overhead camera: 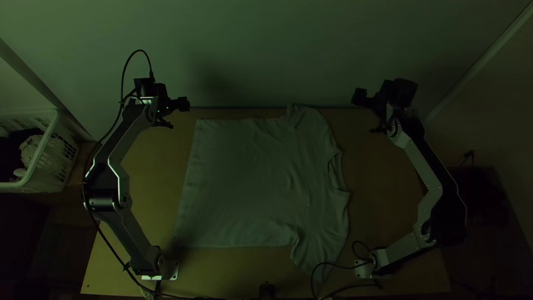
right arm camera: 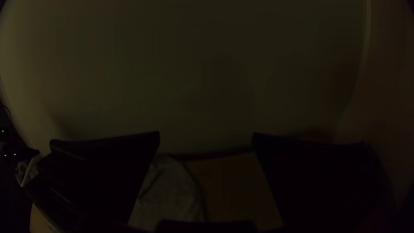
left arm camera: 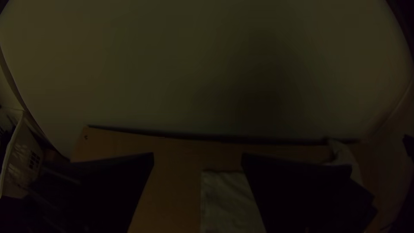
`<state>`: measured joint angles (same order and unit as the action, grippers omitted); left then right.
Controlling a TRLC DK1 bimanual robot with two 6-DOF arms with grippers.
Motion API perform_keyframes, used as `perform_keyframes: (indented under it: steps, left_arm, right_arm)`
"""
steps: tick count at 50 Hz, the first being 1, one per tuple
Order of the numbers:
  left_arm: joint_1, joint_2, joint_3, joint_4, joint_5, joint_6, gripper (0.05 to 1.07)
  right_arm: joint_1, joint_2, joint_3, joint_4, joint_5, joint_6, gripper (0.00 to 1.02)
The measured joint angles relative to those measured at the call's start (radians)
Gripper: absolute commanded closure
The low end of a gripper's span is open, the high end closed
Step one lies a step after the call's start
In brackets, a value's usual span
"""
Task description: Fold the t-shirt
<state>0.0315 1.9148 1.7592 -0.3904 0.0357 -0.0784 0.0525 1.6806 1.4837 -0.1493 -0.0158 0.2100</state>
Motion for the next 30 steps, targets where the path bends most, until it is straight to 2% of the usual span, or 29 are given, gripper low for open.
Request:
perform_keyframes:
  steps: [13,16,30]
  left_arm:
    - [-0.029,0.136,0.085,-0.052,-0.021,-0.009,0.12]
    - [-0.039,0.171,0.11,-0.069,-0.036,-0.008,0.16]
    - [-0.063,0.308,0.192,-0.103,-0.1,-0.007,0.16]
  right_arm:
    - [0.005,0.1,0.075,-0.134,-0.008,0.079,0.04]
    - [0.005,0.113,0.077,-0.149,-0.012,0.086,0.04]
    - [0.005,0.134,0.096,-0.174,-0.026,0.097,0.04]
